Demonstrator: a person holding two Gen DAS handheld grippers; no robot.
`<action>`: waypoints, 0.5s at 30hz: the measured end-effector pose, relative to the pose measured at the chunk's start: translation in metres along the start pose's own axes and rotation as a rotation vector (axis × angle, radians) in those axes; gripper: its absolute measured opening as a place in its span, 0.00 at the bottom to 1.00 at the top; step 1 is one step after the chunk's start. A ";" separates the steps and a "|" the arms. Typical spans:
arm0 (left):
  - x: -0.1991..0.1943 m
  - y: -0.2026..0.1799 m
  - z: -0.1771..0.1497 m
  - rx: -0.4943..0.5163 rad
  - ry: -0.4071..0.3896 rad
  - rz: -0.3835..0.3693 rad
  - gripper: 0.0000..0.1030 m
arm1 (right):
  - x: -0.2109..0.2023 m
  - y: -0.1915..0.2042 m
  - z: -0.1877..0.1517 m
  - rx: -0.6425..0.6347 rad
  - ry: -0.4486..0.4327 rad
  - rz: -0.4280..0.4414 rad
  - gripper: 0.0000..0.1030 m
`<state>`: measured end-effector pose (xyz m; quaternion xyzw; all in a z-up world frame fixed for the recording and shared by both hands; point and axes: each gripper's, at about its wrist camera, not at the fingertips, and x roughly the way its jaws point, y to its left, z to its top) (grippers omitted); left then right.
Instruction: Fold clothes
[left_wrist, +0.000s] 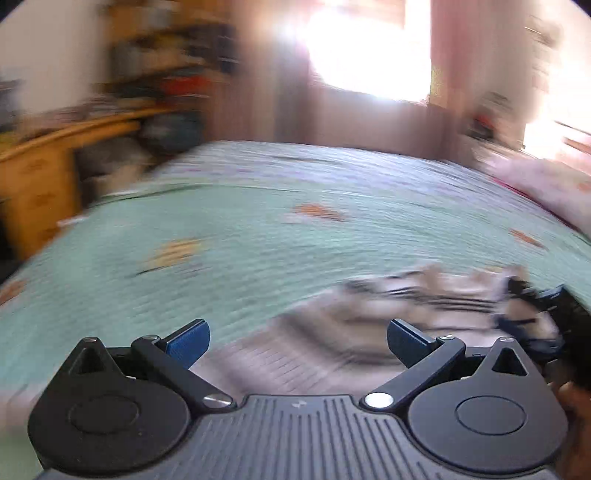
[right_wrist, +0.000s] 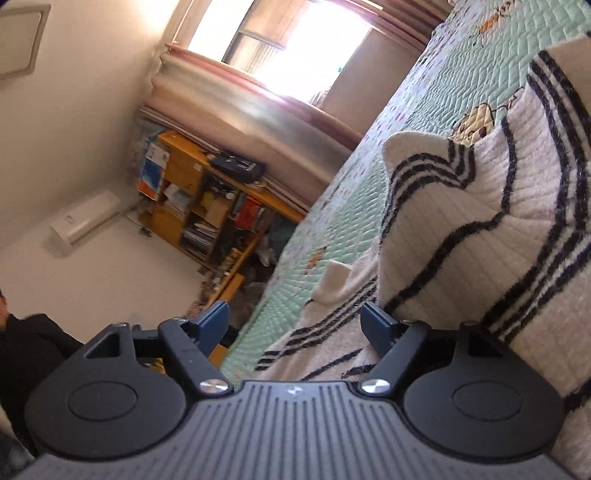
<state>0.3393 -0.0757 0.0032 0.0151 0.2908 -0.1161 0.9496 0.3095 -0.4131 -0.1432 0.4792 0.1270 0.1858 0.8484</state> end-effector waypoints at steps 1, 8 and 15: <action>0.024 -0.007 0.013 0.040 0.024 -0.067 0.97 | 0.001 -0.003 0.002 0.013 0.000 0.010 0.77; 0.155 -0.019 0.057 0.157 0.190 -0.121 0.88 | -0.001 -0.009 0.008 0.047 0.017 0.049 0.79; 0.206 0.005 0.063 -0.042 0.274 -0.218 0.88 | -0.011 -0.013 0.006 0.066 0.011 0.061 0.79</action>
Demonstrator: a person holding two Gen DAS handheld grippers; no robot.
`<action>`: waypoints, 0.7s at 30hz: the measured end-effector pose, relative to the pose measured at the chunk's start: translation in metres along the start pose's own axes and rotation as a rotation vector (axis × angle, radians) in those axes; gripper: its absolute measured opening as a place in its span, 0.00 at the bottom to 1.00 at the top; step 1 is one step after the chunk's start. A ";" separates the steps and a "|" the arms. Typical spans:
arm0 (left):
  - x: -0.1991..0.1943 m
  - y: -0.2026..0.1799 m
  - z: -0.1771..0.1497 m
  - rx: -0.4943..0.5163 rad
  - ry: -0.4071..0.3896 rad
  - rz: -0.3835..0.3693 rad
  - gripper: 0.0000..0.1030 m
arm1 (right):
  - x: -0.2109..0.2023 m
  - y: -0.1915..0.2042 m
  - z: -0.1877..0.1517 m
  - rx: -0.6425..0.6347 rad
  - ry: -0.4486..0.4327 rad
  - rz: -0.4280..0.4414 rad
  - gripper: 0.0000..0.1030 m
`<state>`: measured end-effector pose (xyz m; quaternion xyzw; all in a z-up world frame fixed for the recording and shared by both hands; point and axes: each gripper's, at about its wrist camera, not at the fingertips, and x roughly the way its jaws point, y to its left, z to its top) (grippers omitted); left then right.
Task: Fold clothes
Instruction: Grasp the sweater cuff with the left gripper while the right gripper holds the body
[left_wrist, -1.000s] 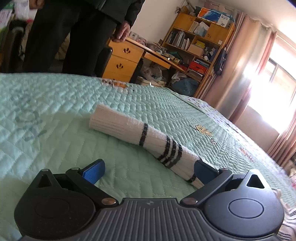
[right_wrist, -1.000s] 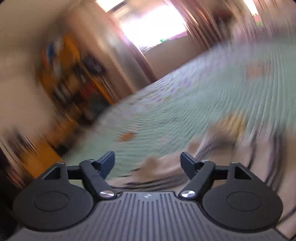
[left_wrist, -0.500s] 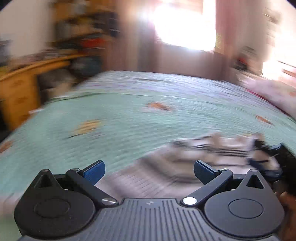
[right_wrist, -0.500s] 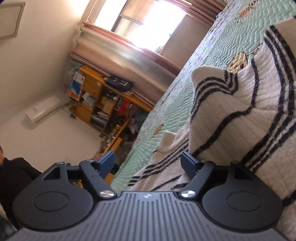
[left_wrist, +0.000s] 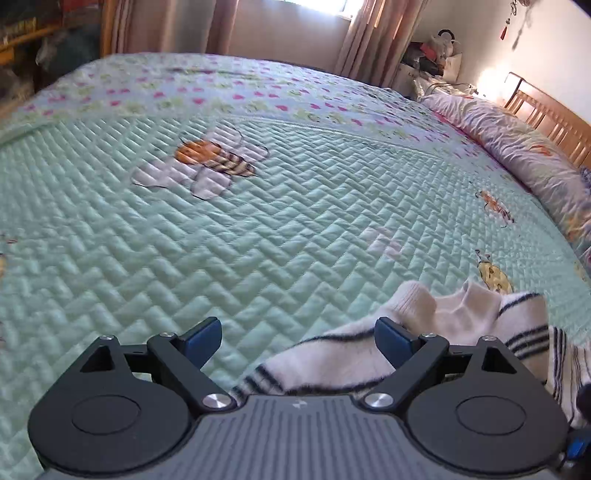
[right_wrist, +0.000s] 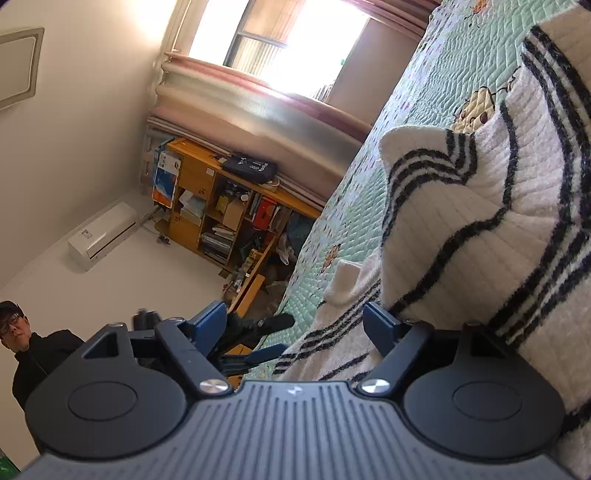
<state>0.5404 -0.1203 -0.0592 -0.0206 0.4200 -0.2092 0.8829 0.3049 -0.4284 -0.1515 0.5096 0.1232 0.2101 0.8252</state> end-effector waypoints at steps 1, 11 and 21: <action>0.005 -0.001 0.002 0.018 0.013 0.011 0.88 | -0.001 -0.001 0.000 0.004 -0.001 0.002 0.79; 0.022 0.003 0.002 0.084 0.135 -0.165 0.85 | -0.006 -0.007 0.002 0.018 -0.004 0.012 0.79; 0.017 -0.024 -0.011 0.208 0.153 -0.119 0.14 | -0.005 -0.005 0.000 0.020 -0.003 0.016 0.80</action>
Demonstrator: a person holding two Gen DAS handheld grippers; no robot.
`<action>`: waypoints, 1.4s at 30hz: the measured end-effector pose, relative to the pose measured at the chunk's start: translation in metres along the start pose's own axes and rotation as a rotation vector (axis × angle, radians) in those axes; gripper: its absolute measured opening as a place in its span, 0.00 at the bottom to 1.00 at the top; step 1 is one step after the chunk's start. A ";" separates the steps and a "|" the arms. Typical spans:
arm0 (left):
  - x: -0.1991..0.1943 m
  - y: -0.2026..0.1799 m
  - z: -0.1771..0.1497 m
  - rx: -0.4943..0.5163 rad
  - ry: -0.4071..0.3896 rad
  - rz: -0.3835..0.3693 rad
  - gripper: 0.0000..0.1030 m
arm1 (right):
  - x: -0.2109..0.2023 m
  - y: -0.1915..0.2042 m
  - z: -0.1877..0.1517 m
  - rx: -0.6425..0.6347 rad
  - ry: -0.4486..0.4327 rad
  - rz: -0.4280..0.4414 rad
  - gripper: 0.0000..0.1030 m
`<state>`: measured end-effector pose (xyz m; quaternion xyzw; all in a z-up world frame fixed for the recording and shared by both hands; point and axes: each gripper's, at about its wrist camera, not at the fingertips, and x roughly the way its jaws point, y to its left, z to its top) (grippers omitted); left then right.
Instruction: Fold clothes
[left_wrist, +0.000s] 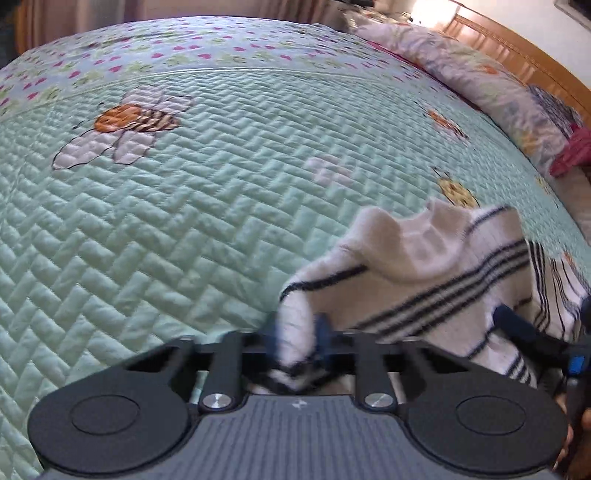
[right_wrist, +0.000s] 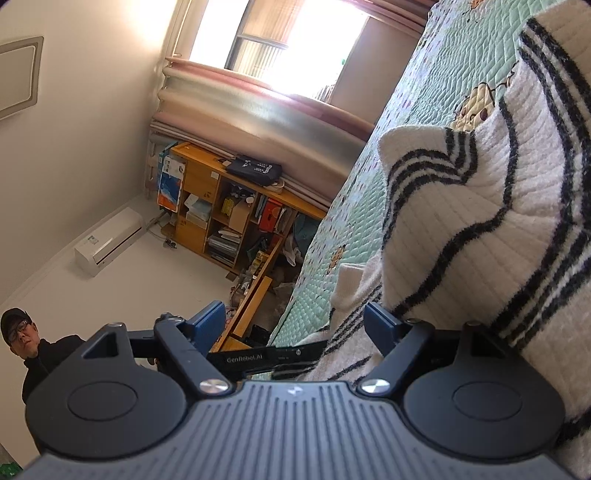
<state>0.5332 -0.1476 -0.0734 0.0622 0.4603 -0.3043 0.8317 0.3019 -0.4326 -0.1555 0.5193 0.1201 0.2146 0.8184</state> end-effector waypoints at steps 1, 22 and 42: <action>-0.001 -0.010 -0.003 0.034 -0.016 0.049 0.13 | 0.000 0.000 0.000 0.000 0.000 0.001 0.80; 0.015 -0.051 -0.012 0.181 -0.169 0.624 0.08 | 0.000 0.004 -0.001 -0.005 0.013 0.011 0.85; 0.007 -0.059 -0.003 -0.042 -0.275 0.245 0.54 | 0.000 0.005 -0.002 -0.004 0.011 0.016 0.86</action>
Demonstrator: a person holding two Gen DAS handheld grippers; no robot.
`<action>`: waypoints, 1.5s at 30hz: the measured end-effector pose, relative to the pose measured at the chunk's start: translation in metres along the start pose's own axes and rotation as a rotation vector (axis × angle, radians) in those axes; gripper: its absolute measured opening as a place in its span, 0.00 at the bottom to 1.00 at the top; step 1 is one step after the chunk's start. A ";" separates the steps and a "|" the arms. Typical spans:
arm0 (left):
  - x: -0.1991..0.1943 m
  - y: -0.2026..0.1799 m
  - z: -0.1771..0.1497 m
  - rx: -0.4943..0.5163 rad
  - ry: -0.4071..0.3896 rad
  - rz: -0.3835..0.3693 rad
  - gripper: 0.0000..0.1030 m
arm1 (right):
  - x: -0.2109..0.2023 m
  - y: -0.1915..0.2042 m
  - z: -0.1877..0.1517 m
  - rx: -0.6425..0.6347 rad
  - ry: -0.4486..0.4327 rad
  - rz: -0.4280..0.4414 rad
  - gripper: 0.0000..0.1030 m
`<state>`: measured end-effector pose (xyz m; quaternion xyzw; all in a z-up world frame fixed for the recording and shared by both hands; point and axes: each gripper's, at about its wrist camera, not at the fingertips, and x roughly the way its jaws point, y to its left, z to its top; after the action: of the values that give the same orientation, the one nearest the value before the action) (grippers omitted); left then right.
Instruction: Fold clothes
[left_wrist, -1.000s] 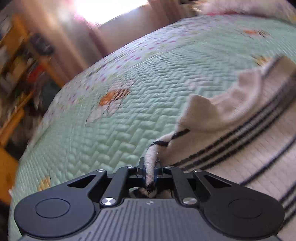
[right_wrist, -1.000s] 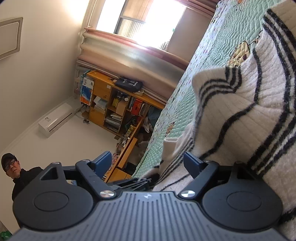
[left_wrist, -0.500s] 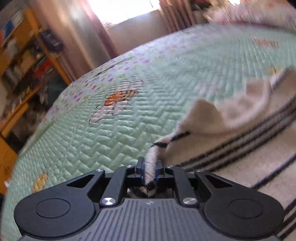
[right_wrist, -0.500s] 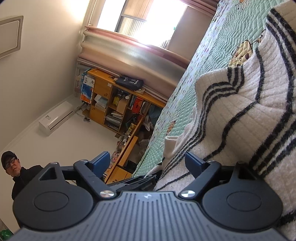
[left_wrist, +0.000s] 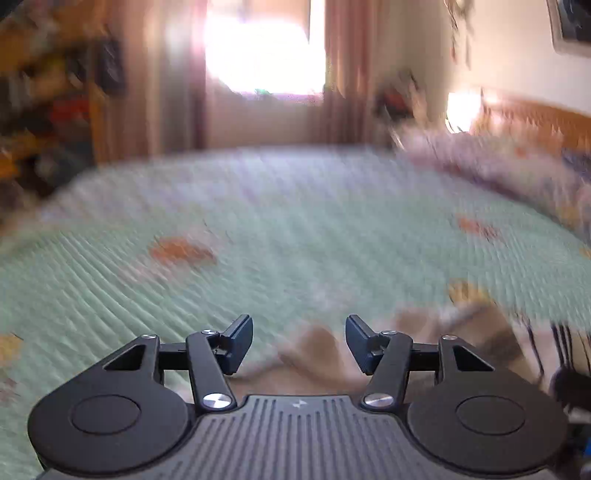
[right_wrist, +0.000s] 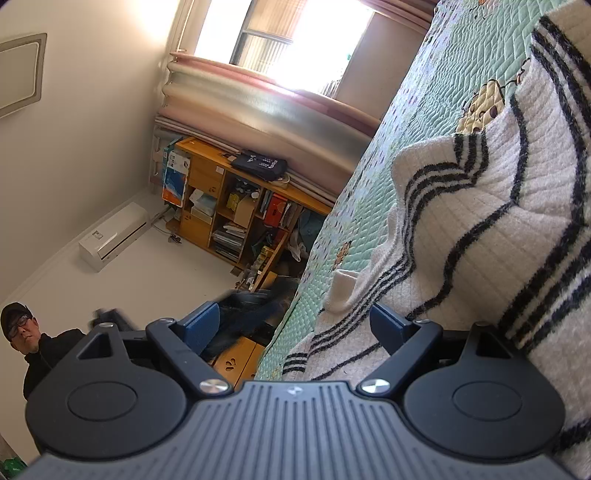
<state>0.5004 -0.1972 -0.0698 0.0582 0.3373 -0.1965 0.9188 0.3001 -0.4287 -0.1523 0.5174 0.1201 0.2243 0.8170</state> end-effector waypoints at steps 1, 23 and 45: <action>0.019 0.006 -0.004 -0.022 0.069 0.014 0.53 | 0.000 0.000 0.000 0.000 0.000 0.000 0.86; 0.031 0.021 0.015 -0.490 -0.040 -0.147 0.29 | 0.006 0.003 -0.002 0.007 -0.001 0.008 0.86; -0.040 0.095 -0.057 -0.722 -0.041 -0.090 0.40 | 0.006 0.000 0.001 0.014 -0.001 0.020 0.87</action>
<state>0.4767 -0.0835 -0.0906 -0.2888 0.3688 -0.1059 0.8771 0.3054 -0.4265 -0.1515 0.5244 0.1160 0.2312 0.8112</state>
